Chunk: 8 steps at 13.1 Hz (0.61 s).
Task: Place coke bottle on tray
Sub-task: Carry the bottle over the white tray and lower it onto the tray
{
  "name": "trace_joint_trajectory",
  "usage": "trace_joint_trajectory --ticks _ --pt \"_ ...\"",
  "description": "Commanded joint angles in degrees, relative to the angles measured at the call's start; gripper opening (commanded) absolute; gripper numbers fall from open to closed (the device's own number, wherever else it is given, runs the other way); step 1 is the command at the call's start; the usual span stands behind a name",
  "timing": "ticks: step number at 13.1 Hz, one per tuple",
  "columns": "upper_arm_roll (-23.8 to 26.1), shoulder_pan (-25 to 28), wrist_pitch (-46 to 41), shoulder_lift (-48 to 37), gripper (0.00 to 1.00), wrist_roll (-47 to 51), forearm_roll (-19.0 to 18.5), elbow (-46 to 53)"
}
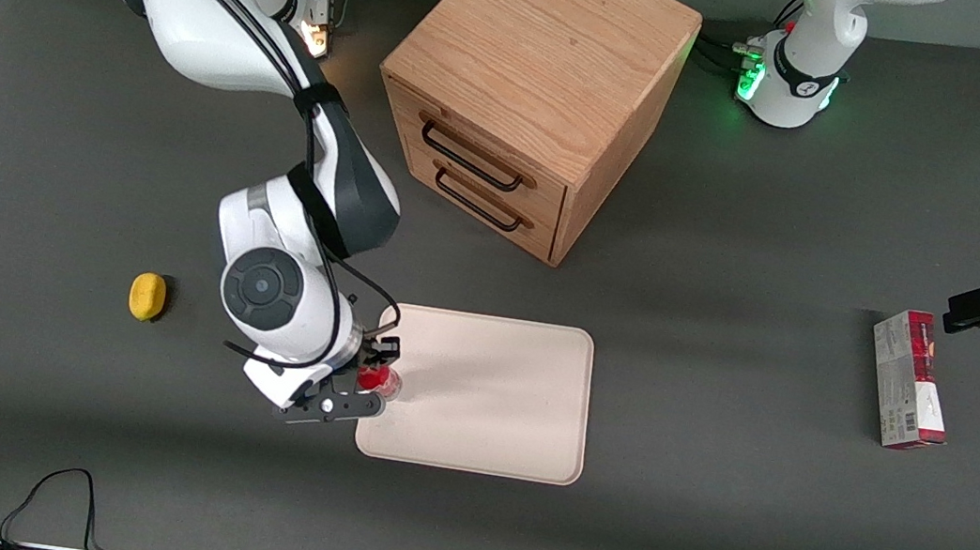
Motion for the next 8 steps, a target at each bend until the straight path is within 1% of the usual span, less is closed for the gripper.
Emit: trace_joint_trajectory --ticks 1,4,5,6,8 --pt "0.1 0.1 2.0 2.5 0.0 0.5 -1.2 2.3" --pt "0.0 0.1 3.0 3.6 0.0 0.8 -1.5 2.3" --pt "0.0 0.1 3.0 3.8 0.45 0.9 -1.5 2.3" --pt "0.0 0.1 3.1 3.8 0.99 0.9 -1.5 2.3" --pt "0.0 0.1 3.0 3.2 1.0 2.5 -1.5 2.3"
